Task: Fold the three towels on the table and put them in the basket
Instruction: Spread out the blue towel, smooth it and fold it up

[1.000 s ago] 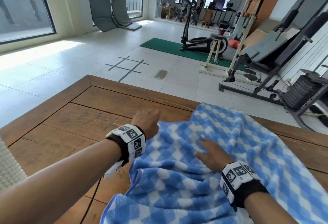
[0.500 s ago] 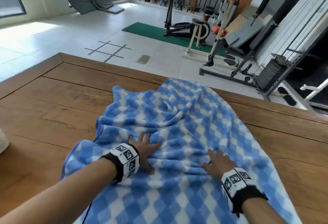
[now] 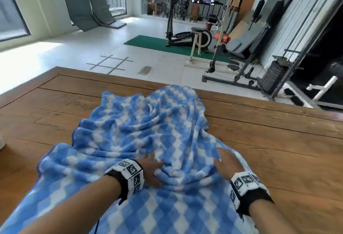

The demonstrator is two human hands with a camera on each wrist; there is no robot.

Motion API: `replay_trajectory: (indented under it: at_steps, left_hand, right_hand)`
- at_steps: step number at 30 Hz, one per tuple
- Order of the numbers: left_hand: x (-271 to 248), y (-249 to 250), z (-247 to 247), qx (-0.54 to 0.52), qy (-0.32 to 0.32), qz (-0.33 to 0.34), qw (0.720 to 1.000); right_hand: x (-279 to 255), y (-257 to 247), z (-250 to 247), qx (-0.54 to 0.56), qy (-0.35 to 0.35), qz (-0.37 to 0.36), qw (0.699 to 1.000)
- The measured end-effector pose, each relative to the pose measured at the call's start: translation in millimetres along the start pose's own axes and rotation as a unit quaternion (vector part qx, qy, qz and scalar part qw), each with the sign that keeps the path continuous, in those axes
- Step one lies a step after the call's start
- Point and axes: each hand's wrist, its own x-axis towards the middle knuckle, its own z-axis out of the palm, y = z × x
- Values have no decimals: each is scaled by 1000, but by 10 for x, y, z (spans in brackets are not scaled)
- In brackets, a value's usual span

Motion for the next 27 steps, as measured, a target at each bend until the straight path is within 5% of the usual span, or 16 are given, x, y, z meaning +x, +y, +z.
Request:
replay_trajectory:
  at_steps: [3,8,13,19,22,27]
  left_hand:
    - [-15,8,-35,7,-5,-7,1000]
    - [57,-72,-236,41,-20,-35,998]
    - [108,-96,-384,54,-51,-82,994]
    - [415,44,-572,33,110,17,993]
    - [567,53,-378,14,-7,9,1000]
    - [669,11,-555,18,-39,17,999]
  right_hand:
    - [106,142,61,-24,-33,39,998]
    - [303,9,84,21,30,32,999]
    - [539,-221,79,21,19,36,999]
    - [720,-347,15,24,26,47,998]
    - [780,-395,-30,151,20,32,988]
    - [1000,-430,-149,260,-99,54,959]
